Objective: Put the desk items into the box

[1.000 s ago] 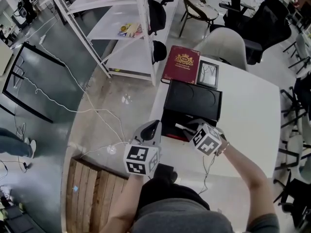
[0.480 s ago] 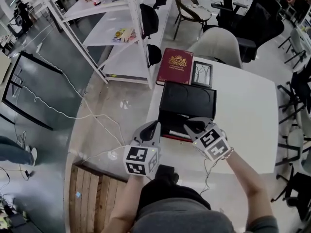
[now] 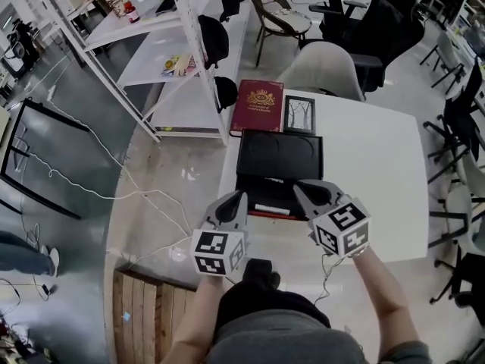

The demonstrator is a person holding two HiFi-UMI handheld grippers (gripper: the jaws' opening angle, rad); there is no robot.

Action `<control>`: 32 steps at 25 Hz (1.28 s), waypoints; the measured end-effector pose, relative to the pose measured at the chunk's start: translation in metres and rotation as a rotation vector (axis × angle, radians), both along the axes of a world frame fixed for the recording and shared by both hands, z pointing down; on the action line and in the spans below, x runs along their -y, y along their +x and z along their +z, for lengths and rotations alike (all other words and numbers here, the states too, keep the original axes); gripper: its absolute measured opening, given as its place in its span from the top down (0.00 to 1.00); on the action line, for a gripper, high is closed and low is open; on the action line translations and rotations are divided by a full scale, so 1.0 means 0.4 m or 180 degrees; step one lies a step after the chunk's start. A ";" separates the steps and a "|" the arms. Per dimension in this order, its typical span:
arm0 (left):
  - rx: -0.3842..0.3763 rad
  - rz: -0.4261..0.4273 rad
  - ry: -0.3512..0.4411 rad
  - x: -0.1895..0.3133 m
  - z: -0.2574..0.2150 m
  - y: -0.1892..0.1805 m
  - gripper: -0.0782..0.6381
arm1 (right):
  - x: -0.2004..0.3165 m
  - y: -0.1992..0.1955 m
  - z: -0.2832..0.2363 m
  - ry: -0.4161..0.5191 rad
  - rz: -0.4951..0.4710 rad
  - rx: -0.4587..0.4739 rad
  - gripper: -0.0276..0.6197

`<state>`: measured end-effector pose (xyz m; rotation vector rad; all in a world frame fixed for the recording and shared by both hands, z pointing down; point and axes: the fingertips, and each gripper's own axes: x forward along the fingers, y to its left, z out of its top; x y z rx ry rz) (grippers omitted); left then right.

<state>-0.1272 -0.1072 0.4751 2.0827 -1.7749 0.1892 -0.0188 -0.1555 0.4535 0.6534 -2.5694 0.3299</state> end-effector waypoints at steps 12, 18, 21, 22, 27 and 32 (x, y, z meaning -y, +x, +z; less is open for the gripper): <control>0.0050 0.0159 0.0066 0.003 -0.023 0.041 0.88 | -0.018 0.119 -0.074 0.0151 0.0705 0.0458 0.95; 0.0072 0.0227 0.0104 0.003 -0.037 0.060 0.88 | -0.038 0.178 -0.084 0.0241 0.0975 0.0544 0.95; 0.0082 0.0261 0.0115 0.001 -0.043 0.071 0.88 | -0.043 0.213 -0.086 0.0241 0.1128 0.0606 0.95; 0.0085 0.0269 0.0118 0.000 -0.044 0.073 0.88 | -0.045 0.225 -0.084 0.0227 0.1179 0.0626 0.95; 0.0097 0.0293 0.0124 -0.005 -0.047 0.081 0.88 | -0.054 0.279 -0.084 0.0250 0.1392 0.0678 0.95; 0.0107 0.0302 0.0140 -0.004 -0.051 0.086 0.88 | -0.058 0.309 -0.073 0.0261 0.1534 0.0695 0.95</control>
